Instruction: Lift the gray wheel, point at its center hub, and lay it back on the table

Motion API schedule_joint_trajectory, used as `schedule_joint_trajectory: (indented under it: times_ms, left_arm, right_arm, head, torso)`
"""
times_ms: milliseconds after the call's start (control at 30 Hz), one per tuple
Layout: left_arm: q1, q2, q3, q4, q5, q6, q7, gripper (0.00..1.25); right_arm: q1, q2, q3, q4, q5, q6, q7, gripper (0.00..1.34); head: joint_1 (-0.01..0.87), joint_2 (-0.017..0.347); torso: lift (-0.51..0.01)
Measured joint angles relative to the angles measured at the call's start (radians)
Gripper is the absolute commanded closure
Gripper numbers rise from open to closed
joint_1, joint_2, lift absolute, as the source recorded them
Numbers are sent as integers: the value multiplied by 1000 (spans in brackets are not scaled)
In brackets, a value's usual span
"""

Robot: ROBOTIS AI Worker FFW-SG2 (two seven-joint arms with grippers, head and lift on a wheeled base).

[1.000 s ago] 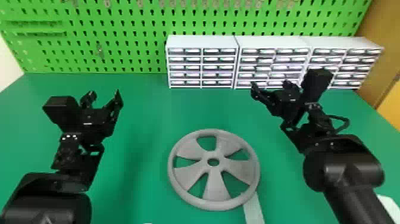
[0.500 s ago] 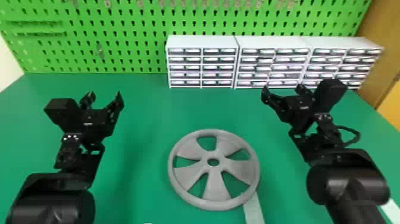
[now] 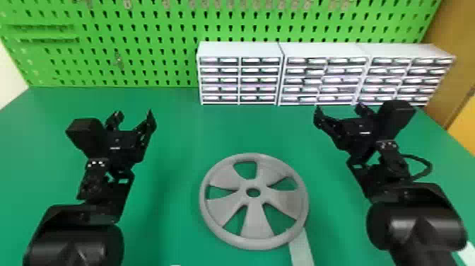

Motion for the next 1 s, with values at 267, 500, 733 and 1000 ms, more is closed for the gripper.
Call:
schedule_joint_trajectory:
  times_ms: [267, 500, 733, 1000]
  left_arm:
    - [-2, 0, -2, 5, 6, -5, 0, 504]
    - [-4, 0, -5, 5, 7, -6, 0, 504]
    - [-9, 0, -3, 5, 11, -7, 0, 504]
    - [-90, 0, 9, 20, -7, -17, -43, 504]
  right_arm:
    - [1, -3, -1, 3, 7, 0, 0, 99]
    - [-1, -2, -2, 3, 7, 0, 0, 104]
    - [-9, -2, -6, 3, 7, 0, 0, 108]
    - [-94, -26, 18, 14, -5, -11, -12, 117]
  head:
    - [692, 48]
    - [692, 48]
    - [692, 48]
    - [692, 48]
  torso:
    - [-96]
    - [-96]
    - [-96]
    - [-96]
